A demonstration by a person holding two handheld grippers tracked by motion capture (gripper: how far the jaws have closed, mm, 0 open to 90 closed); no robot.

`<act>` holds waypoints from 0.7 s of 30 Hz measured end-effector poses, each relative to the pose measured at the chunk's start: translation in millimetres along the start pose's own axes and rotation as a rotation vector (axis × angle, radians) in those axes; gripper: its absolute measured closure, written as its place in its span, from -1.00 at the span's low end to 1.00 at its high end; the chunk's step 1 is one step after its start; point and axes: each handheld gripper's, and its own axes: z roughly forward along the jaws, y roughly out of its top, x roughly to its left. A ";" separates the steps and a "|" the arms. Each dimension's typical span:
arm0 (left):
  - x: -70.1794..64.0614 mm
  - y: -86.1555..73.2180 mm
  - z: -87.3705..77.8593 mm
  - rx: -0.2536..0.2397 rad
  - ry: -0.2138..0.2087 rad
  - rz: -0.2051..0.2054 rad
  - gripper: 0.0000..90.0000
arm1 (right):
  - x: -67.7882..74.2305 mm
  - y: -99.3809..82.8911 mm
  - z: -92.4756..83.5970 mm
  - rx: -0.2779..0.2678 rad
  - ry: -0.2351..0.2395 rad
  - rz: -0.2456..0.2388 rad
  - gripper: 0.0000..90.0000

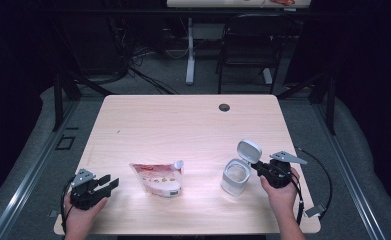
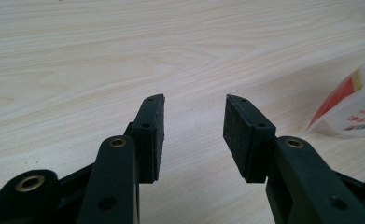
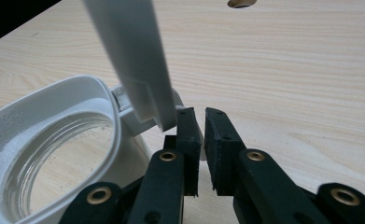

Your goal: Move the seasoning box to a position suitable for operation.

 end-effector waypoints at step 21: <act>0.2 4.3 1.1 -0.011 0.000 -0.014 0.27 | 0.0 -7.2 -12.1 0.107 -0.063 -0.061 0.34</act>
